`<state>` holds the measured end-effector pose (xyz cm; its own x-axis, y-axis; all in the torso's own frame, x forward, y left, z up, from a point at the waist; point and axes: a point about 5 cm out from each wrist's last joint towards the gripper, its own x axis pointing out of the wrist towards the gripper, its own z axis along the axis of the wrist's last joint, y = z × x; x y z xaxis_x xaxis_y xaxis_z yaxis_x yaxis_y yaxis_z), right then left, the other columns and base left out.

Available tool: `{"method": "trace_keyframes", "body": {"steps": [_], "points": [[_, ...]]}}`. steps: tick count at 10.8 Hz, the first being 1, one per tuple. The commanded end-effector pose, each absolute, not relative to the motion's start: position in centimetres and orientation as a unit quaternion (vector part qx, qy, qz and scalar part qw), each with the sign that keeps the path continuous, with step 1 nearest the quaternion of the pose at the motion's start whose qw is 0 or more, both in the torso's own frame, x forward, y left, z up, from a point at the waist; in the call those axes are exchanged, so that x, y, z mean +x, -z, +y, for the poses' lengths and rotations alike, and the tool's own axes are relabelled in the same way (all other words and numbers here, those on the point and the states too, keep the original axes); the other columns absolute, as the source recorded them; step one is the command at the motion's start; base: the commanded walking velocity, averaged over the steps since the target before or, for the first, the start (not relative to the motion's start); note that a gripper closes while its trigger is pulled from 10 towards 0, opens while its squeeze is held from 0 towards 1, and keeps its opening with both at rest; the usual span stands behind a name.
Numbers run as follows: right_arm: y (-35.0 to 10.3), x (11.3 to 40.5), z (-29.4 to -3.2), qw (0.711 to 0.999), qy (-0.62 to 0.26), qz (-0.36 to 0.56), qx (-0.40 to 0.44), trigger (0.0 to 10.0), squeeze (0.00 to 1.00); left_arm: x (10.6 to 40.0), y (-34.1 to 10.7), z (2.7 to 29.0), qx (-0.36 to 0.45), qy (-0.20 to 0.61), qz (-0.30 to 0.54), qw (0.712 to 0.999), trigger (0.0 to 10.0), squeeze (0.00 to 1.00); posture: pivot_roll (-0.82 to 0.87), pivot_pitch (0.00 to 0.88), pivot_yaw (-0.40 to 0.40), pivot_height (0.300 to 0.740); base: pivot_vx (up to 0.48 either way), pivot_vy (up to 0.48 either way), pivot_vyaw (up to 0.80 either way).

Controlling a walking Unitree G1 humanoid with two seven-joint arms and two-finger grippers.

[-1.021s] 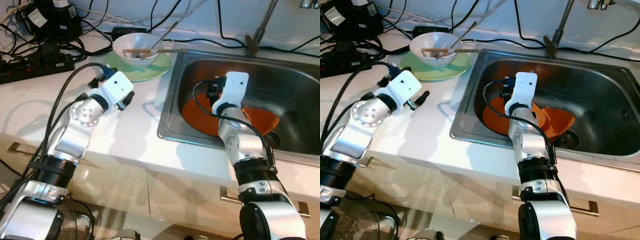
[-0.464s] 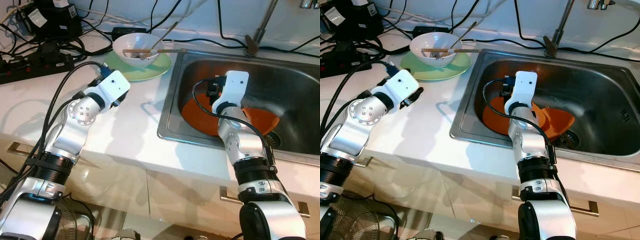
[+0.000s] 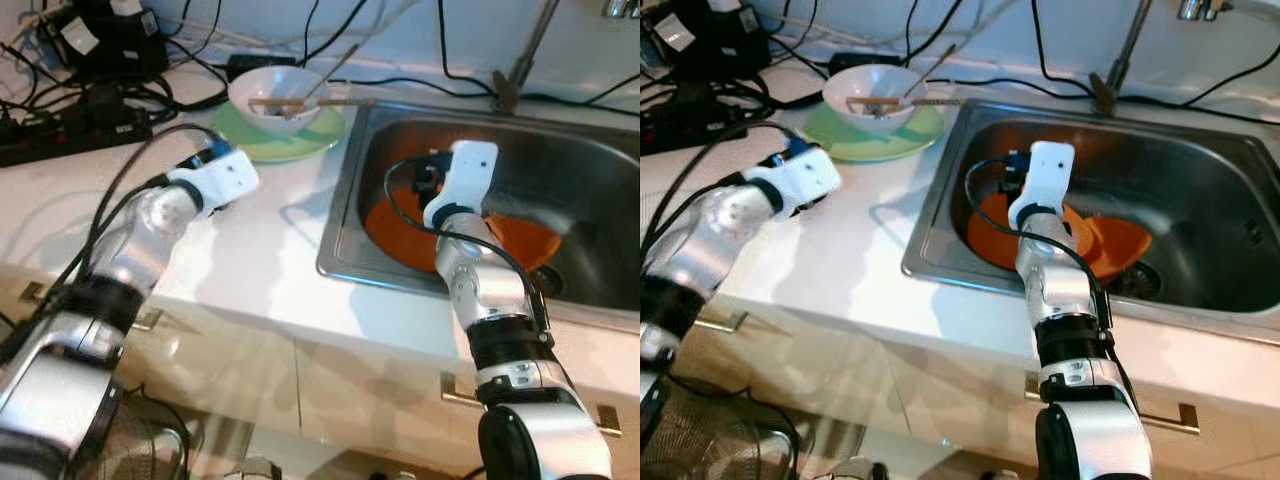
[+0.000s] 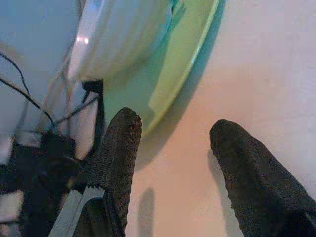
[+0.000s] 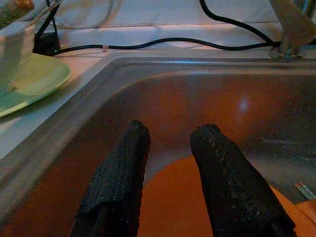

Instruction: Kitchen organization

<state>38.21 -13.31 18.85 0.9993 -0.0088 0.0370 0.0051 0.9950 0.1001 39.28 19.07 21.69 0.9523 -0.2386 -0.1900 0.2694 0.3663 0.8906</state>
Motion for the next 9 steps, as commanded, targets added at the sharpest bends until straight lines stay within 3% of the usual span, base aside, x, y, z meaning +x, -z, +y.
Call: {"method": "trace_keyframes", "body": {"steps": [1,9], "points": [[-18.9,37.9,-13.4,0.998,0.008,-0.022,0.057,10.0,0.00,39.5,-21.8,18.7,0.569,0.161,0.012,0.806,10.0,0.00,0.19,0.079,0.018,0.725,0.000,0.000,0.00],[-18.9,35.8,-14.8,0.998,0.030,-0.019,0.056,10.0,0.00,41.1,-20.6,14.8,0.680,0.202,0.001,0.704,10.0,0.00,0.09,0.172,0.031,0.725,0.000,0.000,0.00]]}}
